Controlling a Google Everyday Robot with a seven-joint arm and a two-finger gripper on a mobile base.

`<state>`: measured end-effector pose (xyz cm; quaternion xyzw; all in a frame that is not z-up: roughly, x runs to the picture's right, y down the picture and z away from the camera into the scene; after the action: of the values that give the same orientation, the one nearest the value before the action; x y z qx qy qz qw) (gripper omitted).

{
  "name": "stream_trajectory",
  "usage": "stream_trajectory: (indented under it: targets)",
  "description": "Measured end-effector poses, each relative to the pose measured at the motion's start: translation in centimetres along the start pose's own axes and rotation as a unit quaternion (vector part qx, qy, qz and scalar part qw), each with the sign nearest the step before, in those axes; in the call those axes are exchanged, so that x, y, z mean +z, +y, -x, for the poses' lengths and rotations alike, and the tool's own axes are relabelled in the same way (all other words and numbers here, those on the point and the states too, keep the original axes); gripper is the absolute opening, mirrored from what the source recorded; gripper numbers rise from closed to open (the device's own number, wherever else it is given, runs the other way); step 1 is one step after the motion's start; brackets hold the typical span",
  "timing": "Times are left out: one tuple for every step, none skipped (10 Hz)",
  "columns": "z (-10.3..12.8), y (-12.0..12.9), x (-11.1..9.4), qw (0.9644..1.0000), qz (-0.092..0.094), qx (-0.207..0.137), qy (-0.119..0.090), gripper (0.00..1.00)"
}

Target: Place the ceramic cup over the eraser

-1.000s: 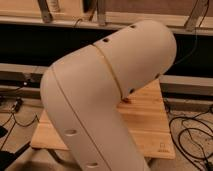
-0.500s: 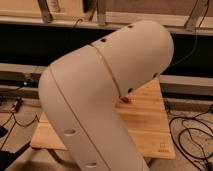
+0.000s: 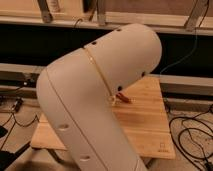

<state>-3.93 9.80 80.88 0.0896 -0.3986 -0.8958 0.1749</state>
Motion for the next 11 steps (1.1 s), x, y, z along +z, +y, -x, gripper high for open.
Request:
stream_trajectory:
  targets:
    - [0.3,0.2,0.7,1.0,-0.005,0.003,-0.002,0.8]
    - [0.3,0.2,1.5,0.9999,-0.013,0.005,0.0,0.8]
    - [0.0,0.1,2.1,0.9998,-0.02,0.005,0.004,0.8]
    - [-0.3,0.0,2.4,0.9997,-0.024,0.004,0.007,0.8]
    - [-0.9,-0.1,2.7,0.9995,-0.028,0.0,0.012,0.8]
    - [-1.3,-0.2,2.8,0.9994,-0.03,-0.004,0.015,0.8]
    - [-1.6,-0.4,3.0,0.9993,-0.034,-0.006,0.016,0.8]
    - [-1.8,-0.5,3.2,0.9992,-0.036,-0.006,0.017,0.79]
    - [-1.9,-0.7,3.3,0.999,-0.039,-0.008,0.018,0.75]
    - [-2.0,-0.8,3.5,0.9989,-0.042,-0.011,0.019,0.65]
    - [-2.0,-1.0,3.6,0.9988,-0.044,-0.013,0.019,0.56]
